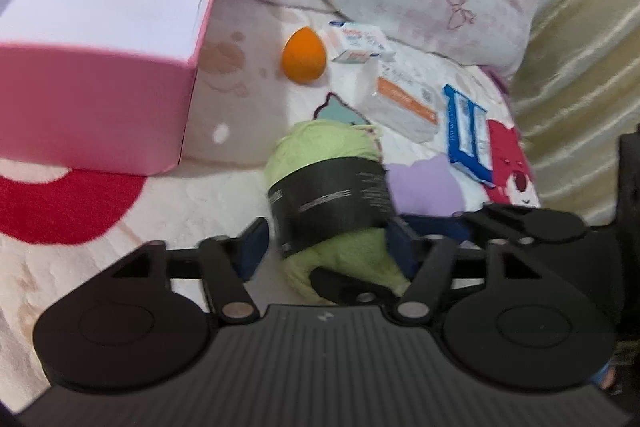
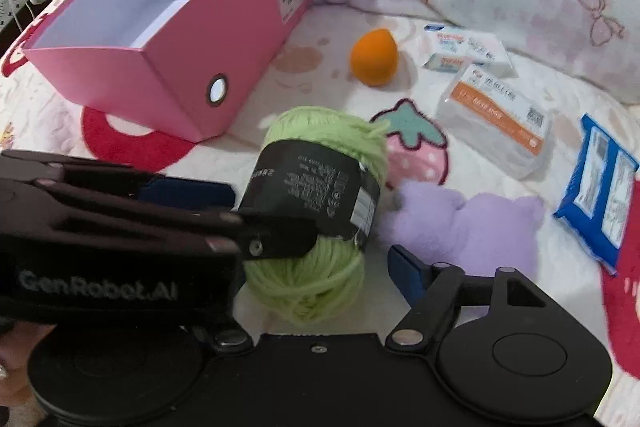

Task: Organize objects
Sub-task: 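Lift the yarn ball with the left gripper and carry it over the pink box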

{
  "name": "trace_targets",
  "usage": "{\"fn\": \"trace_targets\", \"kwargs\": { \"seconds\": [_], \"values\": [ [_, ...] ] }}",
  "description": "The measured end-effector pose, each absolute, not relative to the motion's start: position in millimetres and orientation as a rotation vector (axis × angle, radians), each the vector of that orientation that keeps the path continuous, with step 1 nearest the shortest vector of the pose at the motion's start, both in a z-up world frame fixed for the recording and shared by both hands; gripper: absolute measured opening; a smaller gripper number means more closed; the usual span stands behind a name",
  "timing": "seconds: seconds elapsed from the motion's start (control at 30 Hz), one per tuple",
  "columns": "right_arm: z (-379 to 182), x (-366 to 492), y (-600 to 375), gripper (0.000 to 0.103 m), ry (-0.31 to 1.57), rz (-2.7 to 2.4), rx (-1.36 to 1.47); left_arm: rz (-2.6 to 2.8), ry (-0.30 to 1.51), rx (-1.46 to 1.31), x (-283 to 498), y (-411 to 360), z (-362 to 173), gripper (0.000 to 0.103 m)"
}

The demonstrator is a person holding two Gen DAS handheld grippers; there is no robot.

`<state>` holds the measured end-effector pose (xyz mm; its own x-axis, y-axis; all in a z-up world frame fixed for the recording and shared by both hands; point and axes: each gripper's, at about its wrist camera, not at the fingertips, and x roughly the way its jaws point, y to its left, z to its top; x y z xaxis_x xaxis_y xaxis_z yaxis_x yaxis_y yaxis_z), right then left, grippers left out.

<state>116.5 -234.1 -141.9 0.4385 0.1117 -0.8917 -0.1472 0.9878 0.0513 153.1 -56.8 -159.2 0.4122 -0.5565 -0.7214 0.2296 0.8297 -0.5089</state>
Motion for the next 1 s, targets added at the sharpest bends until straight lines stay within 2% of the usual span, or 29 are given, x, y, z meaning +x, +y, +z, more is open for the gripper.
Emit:
{"fn": "trace_targets", "kwargs": {
  "seconds": [0.07,0.1,0.23,0.57,0.73,1.0],
  "values": [
    [-144,117,-238,0.075,1.117,0.166,-0.011,-0.52,1.066,-0.42,156,-54,-168,0.064],
    [-145,118,-240,0.065,1.125,0.178,0.014,-0.531,1.074,-0.45,156,-54,-171,0.058],
    [-143,115,-243,0.055,1.109,0.198,0.037,-0.543,1.051,-0.489,152,-55,-170,0.049],
    [-110,88,-236,0.054,1.008,0.209,0.096,-0.571,1.022,-0.503,133,-41,-133,0.048],
    [-92,71,-231,0.057,0.975,0.214,0.168,-0.579,1.015,-0.426,117,-36,-106,0.048],
    [-71,46,-214,0.058,0.934,0.235,0.218,-0.578,1.018,-0.305,93,-23,-68,0.047]
  ]
}}
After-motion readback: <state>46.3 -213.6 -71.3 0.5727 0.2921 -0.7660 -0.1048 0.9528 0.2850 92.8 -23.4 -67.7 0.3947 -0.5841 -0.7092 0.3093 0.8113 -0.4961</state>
